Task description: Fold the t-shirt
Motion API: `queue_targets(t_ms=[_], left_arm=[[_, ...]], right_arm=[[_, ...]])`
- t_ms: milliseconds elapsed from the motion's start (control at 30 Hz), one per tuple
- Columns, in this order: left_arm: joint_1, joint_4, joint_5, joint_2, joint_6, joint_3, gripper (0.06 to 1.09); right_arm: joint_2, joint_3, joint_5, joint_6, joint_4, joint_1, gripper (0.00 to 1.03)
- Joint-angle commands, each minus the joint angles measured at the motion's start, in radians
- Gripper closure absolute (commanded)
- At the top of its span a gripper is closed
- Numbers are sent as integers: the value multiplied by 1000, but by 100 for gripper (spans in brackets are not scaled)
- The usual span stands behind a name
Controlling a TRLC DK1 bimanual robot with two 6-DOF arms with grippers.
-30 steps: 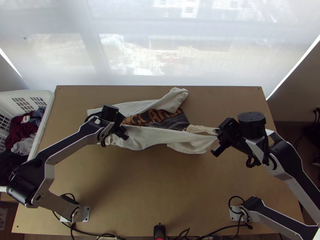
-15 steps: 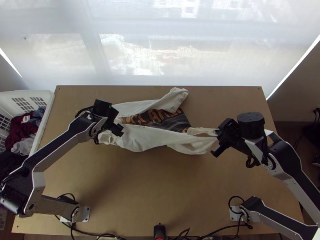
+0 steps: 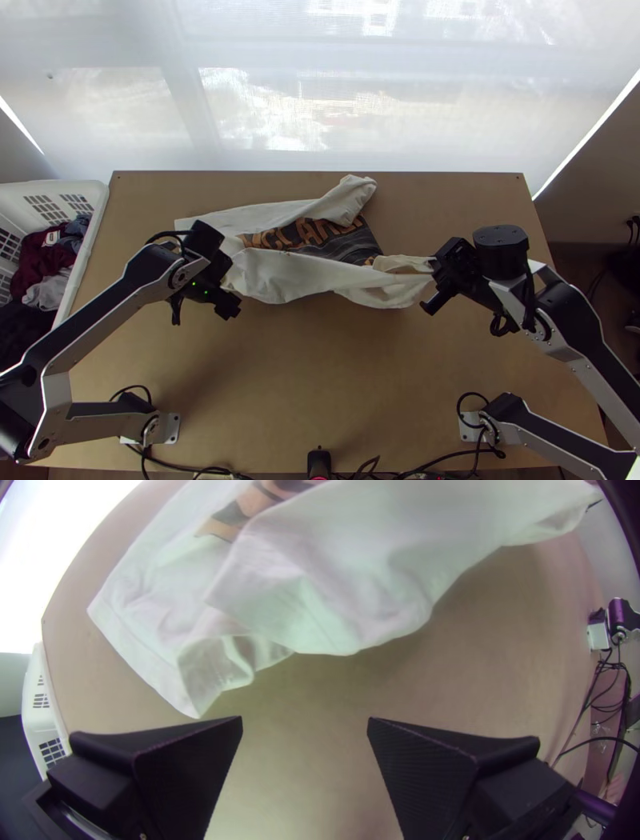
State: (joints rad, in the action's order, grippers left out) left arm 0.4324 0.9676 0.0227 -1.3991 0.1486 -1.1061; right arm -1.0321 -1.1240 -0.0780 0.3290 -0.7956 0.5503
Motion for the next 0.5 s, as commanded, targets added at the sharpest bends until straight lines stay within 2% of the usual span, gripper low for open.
queue_targets(t_ms=[0, 267, 467], left_arm=[[88, 14, -37, -61, -60, 18, 17], [85, -136, -24, -184, -98, -14, 17], [86, -188, -12, -255, -129, -67, 17]], right_arm=[[4, 0, 0, 2, 2, 8, 100], [14, -3, 0, 5, -11, 3, 100], [14, -3, 0, 5, -13, -6, 100]])
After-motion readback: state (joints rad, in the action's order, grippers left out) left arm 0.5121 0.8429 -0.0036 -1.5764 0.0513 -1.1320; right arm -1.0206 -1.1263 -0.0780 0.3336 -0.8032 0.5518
